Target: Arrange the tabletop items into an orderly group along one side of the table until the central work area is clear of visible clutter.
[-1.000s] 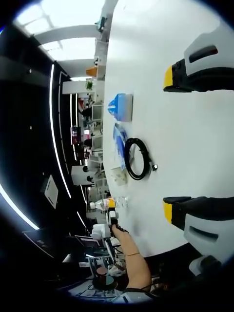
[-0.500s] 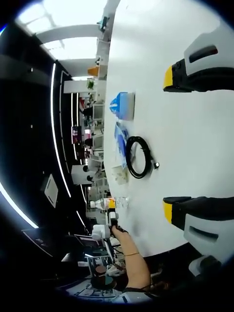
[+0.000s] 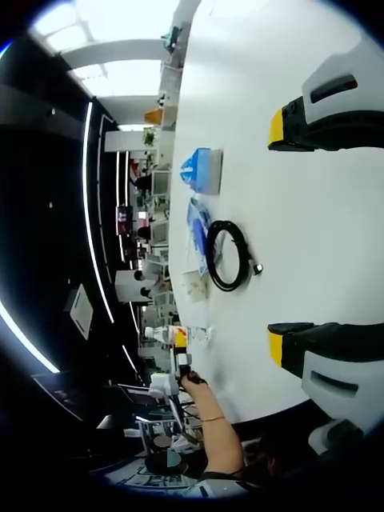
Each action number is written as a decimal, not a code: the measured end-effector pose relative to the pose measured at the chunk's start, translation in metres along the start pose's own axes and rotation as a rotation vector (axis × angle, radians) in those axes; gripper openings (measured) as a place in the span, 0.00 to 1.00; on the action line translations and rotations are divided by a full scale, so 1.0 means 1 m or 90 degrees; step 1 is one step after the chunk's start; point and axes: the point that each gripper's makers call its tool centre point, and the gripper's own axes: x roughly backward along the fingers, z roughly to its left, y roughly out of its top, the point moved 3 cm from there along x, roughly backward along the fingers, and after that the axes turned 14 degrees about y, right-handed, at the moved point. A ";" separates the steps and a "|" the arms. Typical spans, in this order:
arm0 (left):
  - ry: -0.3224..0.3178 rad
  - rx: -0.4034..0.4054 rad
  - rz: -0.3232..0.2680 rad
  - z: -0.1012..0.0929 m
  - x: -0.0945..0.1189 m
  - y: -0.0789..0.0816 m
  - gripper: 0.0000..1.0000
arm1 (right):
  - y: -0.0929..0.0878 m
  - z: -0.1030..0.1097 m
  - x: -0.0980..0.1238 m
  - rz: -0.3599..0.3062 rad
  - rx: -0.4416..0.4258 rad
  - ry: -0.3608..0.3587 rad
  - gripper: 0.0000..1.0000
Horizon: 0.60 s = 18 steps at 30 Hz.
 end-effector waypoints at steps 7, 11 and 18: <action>-0.049 -0.023 -0.010 -0.003 0.008 0.001 0.35 | 0.001 0.005 -0.003 0.004 0.004 0.003 0.85; -0.066 -0.009 -0.015 0.003 0.013 -0.001 0.35 | 0.002 0.007 -0.004 0.004 0.008 0.004 0.85; -0.097 0.009 -0.029 0.016 0.020 -0.003 0.36 | 0.002 0.008 -0.004 0.008 0.013 0.002 0.85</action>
